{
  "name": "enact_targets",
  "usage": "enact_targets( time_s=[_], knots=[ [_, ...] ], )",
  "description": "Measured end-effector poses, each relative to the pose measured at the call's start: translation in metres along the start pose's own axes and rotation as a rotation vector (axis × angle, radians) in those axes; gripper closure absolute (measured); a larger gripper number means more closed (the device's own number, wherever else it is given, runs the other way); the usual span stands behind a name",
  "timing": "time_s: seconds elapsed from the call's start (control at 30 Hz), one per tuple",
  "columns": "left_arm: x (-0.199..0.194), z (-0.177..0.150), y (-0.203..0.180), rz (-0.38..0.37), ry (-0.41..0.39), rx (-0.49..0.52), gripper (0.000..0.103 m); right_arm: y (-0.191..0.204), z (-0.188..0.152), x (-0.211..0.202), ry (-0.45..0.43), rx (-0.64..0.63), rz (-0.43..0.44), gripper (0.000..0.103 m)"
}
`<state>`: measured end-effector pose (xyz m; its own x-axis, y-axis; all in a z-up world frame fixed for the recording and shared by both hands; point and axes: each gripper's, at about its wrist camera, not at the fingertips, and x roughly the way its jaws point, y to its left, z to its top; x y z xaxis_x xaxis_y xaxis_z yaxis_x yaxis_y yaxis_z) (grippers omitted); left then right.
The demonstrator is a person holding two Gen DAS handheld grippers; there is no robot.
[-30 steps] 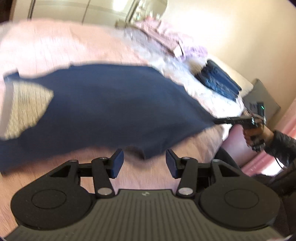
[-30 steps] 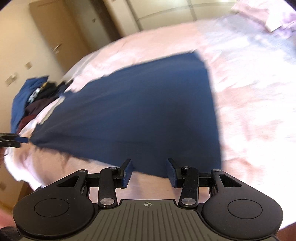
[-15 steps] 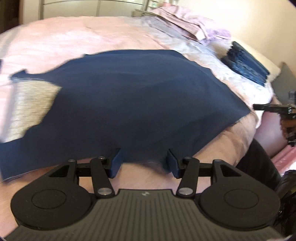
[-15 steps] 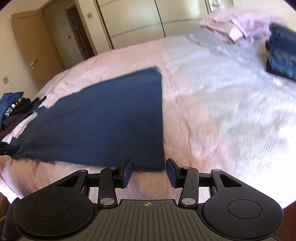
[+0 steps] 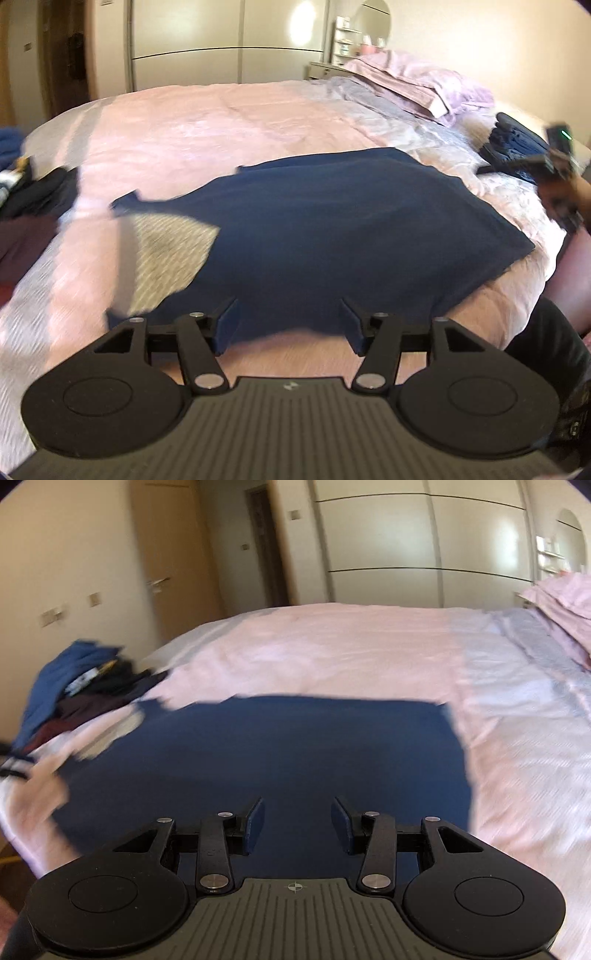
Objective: Fold clothes
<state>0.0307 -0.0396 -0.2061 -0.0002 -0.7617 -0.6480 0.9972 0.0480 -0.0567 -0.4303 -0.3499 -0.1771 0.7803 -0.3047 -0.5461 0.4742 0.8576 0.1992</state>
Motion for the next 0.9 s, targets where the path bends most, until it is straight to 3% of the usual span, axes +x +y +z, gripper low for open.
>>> enact_targets(
  time_s=[0.17,0.27,0.43,0.47,0.53,0.6,0.63,0.77,0.9],
  knots=[
    [0.066,0.039,-0.016,-0.065,0.026,0.06,0.049,-0.111,0.059,0.061,0.035,0.17,-0.03,0.059],
    [0.107,0.055,-0.025,-0.096,0.047,0.065,0.049,-0.181,0.085,0.113,0.051,0.325,0.008,0.059],
    [0.159,0.061,-0.037,-0.126,0.125,0.074,0.049,-0.261,0.106,0.194,0.073,0.601,0.107,0.06],
    [0.166,0.06,-0.039,-0.127,0.137,0.079,0.048,-0.268,0.106,0.206,0.091,0.626,0.12,0.062],
    [0.175,0.058,-0.041,-0.128,0.143,0.077,0.046,-0.28,0.103,0.229,0.124,0.682,0.135,0.075],
    [0.18,0.059,-0.039,-0.135,0.136,0.06,0.046,-0.291,0.097,0.244,0.14,0.737,0.142,0.089],
    [0.182,0.061,-0.039,-0.137,0.133,0.054,0.046,-0.296,0.096,0.248,0.136,0.745,0.14,0.101],
    [0.182,0.065,-0.041,-0.135,0.145,0.067,0.046,-0.312,0.101,0.246,0.078,0.718,0.098,0.103],
    [0.177,0.065,-0.046,-0.117,0.156,0.096,0.045,-0.321,0.107,0.232,0.06,0.661,-0.012,0.103]
  ],
)
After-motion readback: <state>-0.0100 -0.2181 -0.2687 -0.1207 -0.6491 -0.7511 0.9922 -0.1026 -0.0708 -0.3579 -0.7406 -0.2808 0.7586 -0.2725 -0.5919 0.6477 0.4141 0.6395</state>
